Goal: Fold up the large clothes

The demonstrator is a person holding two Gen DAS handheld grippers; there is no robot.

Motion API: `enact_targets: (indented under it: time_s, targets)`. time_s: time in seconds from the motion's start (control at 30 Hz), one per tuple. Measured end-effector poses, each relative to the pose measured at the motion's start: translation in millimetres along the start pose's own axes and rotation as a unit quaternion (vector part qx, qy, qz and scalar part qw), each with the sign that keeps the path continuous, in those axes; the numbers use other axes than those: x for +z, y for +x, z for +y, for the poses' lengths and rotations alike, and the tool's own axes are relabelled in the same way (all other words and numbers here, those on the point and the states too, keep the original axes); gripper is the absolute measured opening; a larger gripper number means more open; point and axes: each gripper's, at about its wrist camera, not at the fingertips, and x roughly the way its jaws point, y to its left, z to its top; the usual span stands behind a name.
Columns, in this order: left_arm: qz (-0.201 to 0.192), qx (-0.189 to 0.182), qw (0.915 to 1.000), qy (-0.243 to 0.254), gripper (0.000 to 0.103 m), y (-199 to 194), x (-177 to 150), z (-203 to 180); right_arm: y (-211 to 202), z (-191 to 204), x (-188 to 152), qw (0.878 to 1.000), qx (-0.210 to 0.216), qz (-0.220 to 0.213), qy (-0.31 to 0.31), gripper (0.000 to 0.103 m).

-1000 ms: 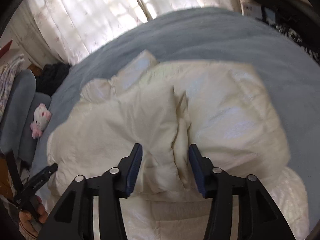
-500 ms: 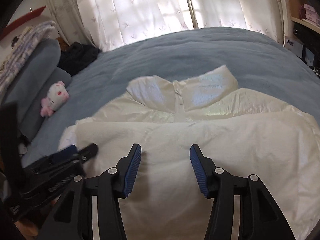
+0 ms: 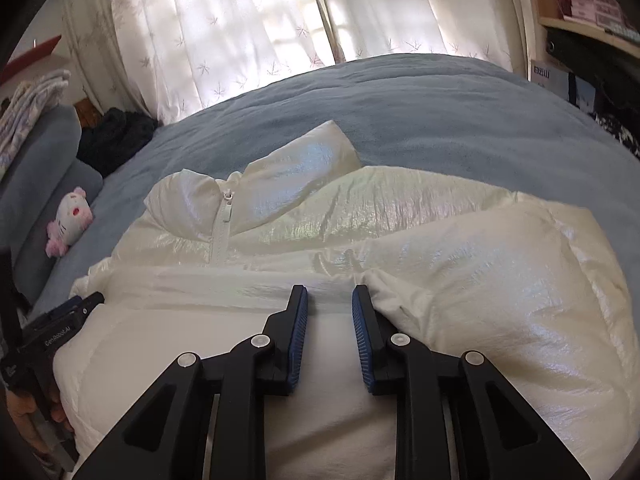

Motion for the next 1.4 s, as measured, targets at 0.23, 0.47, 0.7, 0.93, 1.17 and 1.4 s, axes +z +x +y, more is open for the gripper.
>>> enact_targets:
  time_s: [0.23,0.47,0.7,0.93,1.17,1.4]
  targets:
    - [0.000,-0.022,0.9990,-0.040,0.078,9,-10,22,-2,0,-7,1.000,0.004,-0.005,-0.004,0.022]
    - [0.010,-0.020,0.9983,-0.053,0.085,13,-13,28,-1,2,-6,1.000,0.001,0.002,-0.007,0.022]
    - [0.038,-0.001,0.9987,-0.035,0.085,3,-7,29,-13,2,3,0.999,-0.004,0.037,0.009,0.024]
    - [0.055,-0.006,0.9960,-0.071,0.085,-39,-8,66,-62,-5,-3,0.999,-0.004,0.039,0.034,0.035]
    - [0.031,-0.015,0.9973,-0.065,0.085,-117,-26,102,-144,-30,-36,0.997,0.007,0.028,0.065,0.054]
    - [0.031,-0.030,0.9965,-0.071,0.085,-206,-65,137,-237,-46,-82,0.997,0.020,0.034,0.073,0.057]
